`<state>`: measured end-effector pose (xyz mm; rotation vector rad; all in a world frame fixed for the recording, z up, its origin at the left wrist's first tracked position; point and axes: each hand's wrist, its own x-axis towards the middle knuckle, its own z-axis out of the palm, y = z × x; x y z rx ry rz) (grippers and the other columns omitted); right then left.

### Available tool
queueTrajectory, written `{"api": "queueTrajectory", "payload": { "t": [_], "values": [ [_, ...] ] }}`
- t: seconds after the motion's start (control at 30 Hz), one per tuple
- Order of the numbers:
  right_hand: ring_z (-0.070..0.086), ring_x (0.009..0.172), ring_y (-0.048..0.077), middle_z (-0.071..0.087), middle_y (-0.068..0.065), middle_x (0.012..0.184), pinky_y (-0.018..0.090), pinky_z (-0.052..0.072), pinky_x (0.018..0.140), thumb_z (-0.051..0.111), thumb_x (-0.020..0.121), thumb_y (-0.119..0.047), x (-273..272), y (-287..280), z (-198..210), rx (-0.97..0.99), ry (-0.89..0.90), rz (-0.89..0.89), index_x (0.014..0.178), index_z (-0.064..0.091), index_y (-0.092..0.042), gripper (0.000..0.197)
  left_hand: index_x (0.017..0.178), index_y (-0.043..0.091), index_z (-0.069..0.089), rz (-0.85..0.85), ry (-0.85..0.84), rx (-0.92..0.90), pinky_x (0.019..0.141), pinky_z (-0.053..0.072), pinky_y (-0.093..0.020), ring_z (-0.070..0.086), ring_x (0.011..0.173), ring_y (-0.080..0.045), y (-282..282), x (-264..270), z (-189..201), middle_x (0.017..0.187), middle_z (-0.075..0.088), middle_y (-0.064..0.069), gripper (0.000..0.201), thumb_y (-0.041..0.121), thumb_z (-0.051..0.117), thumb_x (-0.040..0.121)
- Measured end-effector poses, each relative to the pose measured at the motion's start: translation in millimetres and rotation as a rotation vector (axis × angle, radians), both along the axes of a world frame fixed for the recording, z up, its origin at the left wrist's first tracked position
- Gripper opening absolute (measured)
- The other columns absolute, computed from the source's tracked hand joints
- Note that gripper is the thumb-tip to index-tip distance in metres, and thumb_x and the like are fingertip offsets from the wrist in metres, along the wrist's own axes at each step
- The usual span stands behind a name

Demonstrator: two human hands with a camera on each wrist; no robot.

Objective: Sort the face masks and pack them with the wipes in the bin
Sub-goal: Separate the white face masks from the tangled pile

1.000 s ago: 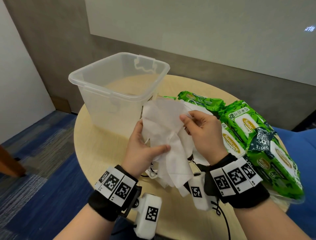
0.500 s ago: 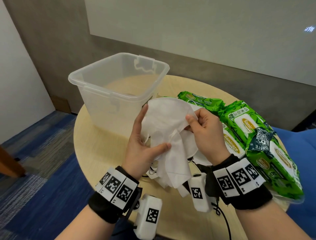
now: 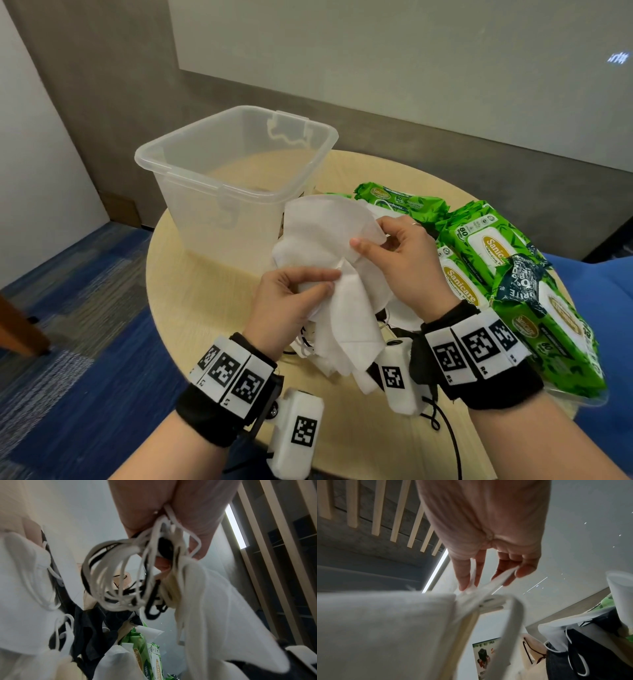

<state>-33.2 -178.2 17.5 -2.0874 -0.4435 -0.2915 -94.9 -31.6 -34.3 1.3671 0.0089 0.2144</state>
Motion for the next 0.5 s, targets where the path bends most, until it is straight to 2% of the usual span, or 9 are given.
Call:
{"api": "queueTrajectory", "payload": {
  "t": [0.03,0.07,0.1,0.17,0.23,0.33,0.43,0.5],
  "values": [
    [0.045,0.063,0.011,0.049,0.005,0.08,0.015,0.036,0.06,0.074,0.076,-0.02,0,0,3,0.004,-0.007,-0.007,0.065,0.061,-0.025,0.018,0.073,0.024,0.077,0.007,0.004,-0.001,0.066,0.049,-0.014,0.065,0.074,-0.005,0,-1,1,0.078,0.074,0.003,0.013,0.014,0.075,0.064],
    [0.042,0.06,0.006,0.048,-0.001,0.076,0.012,0.034,0.057,0.076,0.074,-0.018,0,1,5,0.015,-0.017,-0.013,0.062,0.059,-0.031,0.025,0.073,0.021,0.077,0.021,0.003,-0.006,0.064,0.049,-0.013,0.065,0.073,-0.004,0,-1,2,0.077,0.074,0.003,0.014,0.013,0.08,0.063],
    [0.041,0.057,0.003,0.048,-0.006,0.071,0.011,0.033,0.056,0.077,0.072,-0.017,0,2,7,0.035,-0.022,-0.012,0.059,0.057,-0.033,0.029,0.075,0.019,0.076,0.043,0.001,-0.013,0.062,0.049,-0.012,0.065,0.071,-0.003,0,-1,3,0.076,0.073,0.004,0.017,0.011,0.083,0.062],
    [0.043,0.053,0.005,0.052,-0.009,0.059,0.02,0.036,0.058,0.079,0.07,-0.016,0,3,8,0.09,-0.008,-0.003,0.052,0.058,-0.03,0.03,0.076,0.015,0.074,0.089,0.005,-0.033,0.059,0.049,-0.013,0.066,0.068,-0.002,-2,-1,4,0.074,0.073,0.005,0.019,0.006,0.082,0.061],
    [0.043,0.052,0.011,0.053,-0.003,0.051,0.026,0.037,0.057,0.078,0.071,-0.017,1,5,9,0.137,0.008,0.011,0.051,0.06,-0.018,0.027,0.074,0.014,0.073,0.121,0.007,-0.042,0.061,0.053,-0.016,0.067,0.071,-0.005,-3,0,3,0.075,0.073,0.006,0.021,0.002,0.082,0.059],
    [0.05,0.05,0.015,0.059,0.007,0.051,0.028,0.043,0.057,0.074,0.076,-0.016,1,8,11,0.194,0.01,0.025,0.058,0.065,-0.008,0.022,0.07,0.012,0.071,0.147,0.001,-0.068,0.065,0.055,-0.02,0.067,0.073,-0.008,-3,2,2,0.076,0.072,0.005,0.023,-0.006,0.08,0.059],
    [0.058,0.049,0.022,0.06,0.006,0.049,0.025,0.046,0.051,0.069,0.082,-0.013,2,12,12,0.278,0.018,0.023,0.062,0.067,-0.013,0.019,0.066,0.011,0.067,0.144,-0.014,-0.075,0.059,0.052,-0.018,0.064,0.065,-0.005,-2,1,3,0.068,0.07,0.007,0.023,-0.008,0.079,0.06],
    [0.057,0.044,0.021,0.059,0.002,0.046,0.022,0.045,0.045,0.065,0.085,-0.012,2,15,13,0.34,-0.002,0.003,0.063,0.066,-0.018,0.022,0.063,0.012,0.066,0.148,-0.017,-0.064,0.058,0.051,-0.017,0.062,0.062,-0.004,-1,1,3,0.065,0.069,0.007,0.025,-0.009,0.079,0.061]
  ]
}}
